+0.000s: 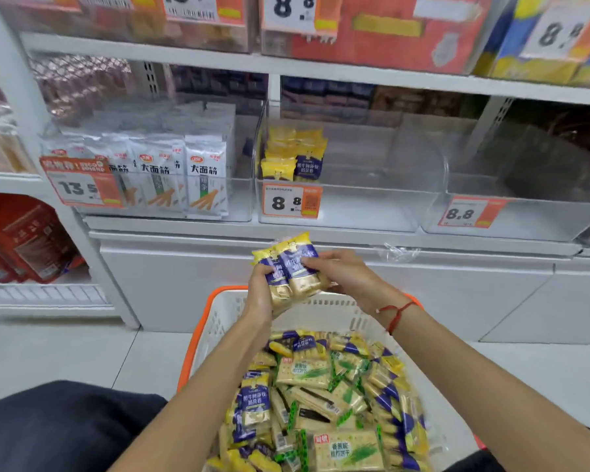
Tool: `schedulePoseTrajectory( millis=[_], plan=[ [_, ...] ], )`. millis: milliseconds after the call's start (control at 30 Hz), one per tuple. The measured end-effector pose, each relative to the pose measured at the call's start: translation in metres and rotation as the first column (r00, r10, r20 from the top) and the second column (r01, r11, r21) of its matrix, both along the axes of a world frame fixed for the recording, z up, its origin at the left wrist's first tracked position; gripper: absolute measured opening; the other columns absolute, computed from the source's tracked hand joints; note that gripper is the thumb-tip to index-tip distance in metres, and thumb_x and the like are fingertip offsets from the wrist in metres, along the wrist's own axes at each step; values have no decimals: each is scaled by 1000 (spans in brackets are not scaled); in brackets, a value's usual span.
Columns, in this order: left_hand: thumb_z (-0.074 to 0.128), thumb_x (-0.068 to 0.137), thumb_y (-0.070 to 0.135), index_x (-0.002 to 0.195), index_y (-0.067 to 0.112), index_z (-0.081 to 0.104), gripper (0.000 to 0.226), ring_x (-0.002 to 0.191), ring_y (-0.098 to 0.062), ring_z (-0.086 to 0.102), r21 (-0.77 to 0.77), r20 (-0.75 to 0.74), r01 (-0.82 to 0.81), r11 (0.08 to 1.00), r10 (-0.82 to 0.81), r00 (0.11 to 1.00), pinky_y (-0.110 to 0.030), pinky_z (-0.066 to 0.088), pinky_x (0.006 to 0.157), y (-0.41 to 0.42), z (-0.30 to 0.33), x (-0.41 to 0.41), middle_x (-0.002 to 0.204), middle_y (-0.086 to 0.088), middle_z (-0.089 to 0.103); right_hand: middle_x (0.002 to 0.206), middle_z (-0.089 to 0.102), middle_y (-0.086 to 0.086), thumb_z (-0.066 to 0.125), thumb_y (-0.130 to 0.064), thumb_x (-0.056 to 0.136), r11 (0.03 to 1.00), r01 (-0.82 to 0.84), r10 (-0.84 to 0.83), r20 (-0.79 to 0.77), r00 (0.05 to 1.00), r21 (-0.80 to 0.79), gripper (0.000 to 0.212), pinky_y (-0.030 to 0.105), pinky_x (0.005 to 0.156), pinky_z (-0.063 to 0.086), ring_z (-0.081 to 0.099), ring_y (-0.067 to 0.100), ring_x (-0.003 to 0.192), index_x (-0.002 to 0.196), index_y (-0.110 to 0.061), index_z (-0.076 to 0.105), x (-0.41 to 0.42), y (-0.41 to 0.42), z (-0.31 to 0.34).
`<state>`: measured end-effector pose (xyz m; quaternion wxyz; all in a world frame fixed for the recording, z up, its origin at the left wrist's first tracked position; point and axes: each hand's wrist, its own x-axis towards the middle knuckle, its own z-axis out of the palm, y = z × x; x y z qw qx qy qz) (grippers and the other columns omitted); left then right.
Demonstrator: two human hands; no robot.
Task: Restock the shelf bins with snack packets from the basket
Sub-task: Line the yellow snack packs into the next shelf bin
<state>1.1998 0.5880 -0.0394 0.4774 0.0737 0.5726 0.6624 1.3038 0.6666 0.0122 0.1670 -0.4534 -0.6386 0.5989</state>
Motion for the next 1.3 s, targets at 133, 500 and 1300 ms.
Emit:
schedulePoseTrajectory(
  millis=[133, 500, 1300],
  plan=[
    [27, 99, 38, 100, 12, 65, 46, 47, -12, 64, 180, -15, 64, 982, -63, 998, -15, 44, 40, 26, 51, 0, 61, -1, 70, 79, 65, 0, 78, -29, 77, 972, 74, -65, -45, 997, 222, 24, 22, 64, 46, 59, 10, 70, 83, -14, 61, -2, 11, 38],
    [43, 92, 37, 95, 15, 69, 34, 67, -20, 68, 251, -241, 207, 946, -147, 959, -30, 52, 66, 77, 122, -25, 74, -3, 72, 96, 58, -6, 35, -43, 95, 974, -174, 167, 59, 984, 146, 24, 35, 93, 38, 51, 14, 90, 91, -29, 54, -36, 55, 107],
    [85, 64, 44, 147, 17, 32, 103, 135, -19, 38, -601, -745, 269, 753, -649, 152, -27, 35, 106, 202, 154, -125, 147, 3, 37, 127, 53, 5, 64, -11, 88, 861, -391, 352, 175, 920, 326, 59, 44, 94, 52, 57, 21, 112, 133, -21, 27, -64, 195, 74]
  ],
)
